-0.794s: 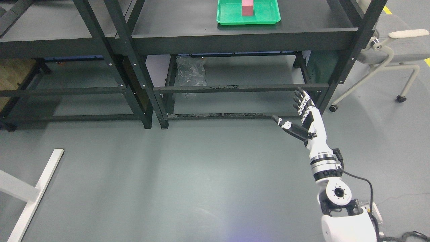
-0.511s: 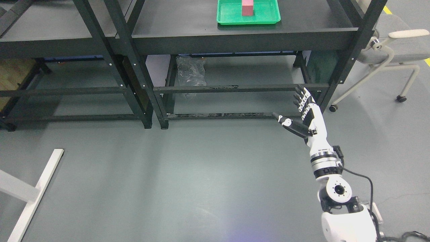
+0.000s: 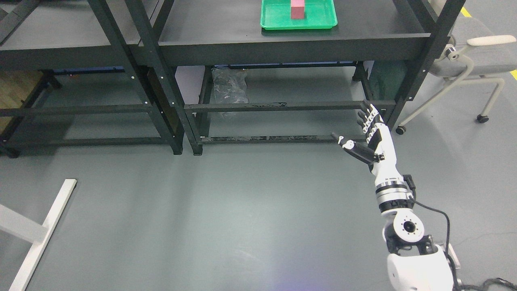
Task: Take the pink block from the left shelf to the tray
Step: 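Raise the right hand toward the green tray on the shelf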
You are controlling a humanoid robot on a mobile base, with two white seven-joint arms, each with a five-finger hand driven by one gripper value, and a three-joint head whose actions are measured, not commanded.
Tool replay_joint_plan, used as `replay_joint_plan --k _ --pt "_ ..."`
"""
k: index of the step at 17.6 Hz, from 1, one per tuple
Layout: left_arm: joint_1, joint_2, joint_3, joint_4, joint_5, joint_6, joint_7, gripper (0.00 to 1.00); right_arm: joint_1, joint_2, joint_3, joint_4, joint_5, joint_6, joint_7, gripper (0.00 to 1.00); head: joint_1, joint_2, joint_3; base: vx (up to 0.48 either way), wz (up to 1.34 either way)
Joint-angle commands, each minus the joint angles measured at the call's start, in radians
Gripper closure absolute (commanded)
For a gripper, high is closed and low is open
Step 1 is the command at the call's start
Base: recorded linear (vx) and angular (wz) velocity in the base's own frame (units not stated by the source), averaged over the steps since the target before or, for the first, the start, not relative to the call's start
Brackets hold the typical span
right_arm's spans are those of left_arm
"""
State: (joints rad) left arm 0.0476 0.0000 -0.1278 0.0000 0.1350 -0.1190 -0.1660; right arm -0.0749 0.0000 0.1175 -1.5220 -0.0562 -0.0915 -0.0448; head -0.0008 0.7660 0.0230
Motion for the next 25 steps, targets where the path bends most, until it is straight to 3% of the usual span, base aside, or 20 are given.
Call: replay_joint_plan --k 1,25 --pt "0.000 0.017 0.001 -0.017 0.000 -0.001 0.000 0.00 -0.003 -0.017 -0.009 0.002 -0.017 -0.007 -0.010 0.00 0.0000 0.000 0.000 0.000 0.00" --pt "0.000 0.017 0.001 -0.017 0.000 -0.001 0.000 0.00 0.018 -0.017 -0.007 -0.012 -0.024 -0.036 -0.007 0.00 0.0000 0.000 0.000 0.027 -0.02"
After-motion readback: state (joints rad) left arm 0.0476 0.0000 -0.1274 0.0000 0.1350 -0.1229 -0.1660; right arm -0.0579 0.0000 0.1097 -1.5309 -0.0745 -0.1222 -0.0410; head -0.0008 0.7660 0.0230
